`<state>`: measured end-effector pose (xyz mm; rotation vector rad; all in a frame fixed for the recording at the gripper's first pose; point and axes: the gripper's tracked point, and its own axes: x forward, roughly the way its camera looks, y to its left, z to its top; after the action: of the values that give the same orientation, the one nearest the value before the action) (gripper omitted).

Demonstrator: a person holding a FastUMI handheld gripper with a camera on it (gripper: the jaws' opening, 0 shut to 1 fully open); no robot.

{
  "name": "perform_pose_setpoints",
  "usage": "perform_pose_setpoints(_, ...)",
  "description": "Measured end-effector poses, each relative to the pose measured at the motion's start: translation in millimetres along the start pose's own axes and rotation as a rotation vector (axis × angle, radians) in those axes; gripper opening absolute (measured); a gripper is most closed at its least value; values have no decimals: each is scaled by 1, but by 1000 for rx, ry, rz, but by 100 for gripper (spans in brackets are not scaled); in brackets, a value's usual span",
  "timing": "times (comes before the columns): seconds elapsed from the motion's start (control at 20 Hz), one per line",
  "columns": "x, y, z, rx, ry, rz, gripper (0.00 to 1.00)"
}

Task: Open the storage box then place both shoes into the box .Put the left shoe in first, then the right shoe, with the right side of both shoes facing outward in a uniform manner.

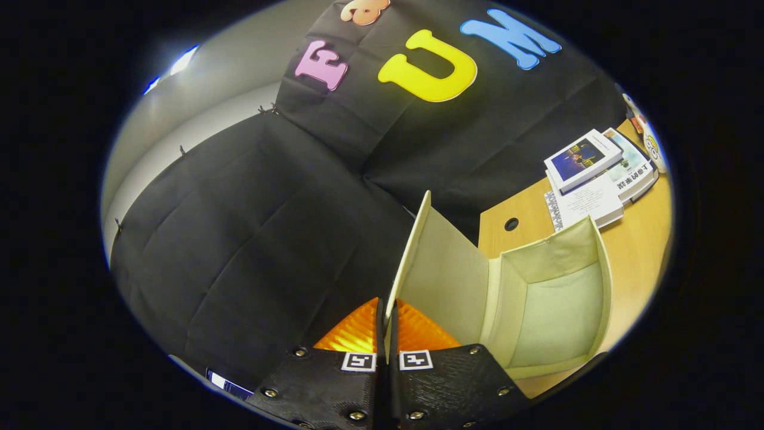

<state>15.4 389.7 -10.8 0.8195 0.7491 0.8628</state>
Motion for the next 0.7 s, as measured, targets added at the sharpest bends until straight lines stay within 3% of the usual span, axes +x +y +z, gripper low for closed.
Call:
perform_pose_setpoints(0.15,17,11,-11,-55,32,20,5)
perform_pose_setpoints(0.2,17,17,-14,-72,41,36,11)
perform_pose_setpoints(0.25,20,21,-18,-86,43,46,34)
perform_pose_setpoints(0.35,22,24,-19,-115,41,50,64)
perform_pose_setpoints(0.4,20,23,-16,-126,36,52,64)
perform_pose_setpoints(0.55,14,14,-8,-174,9,13,97)
perform_pose_setpoints(0.7,-2,-7,6,-227,-29,-41,97)
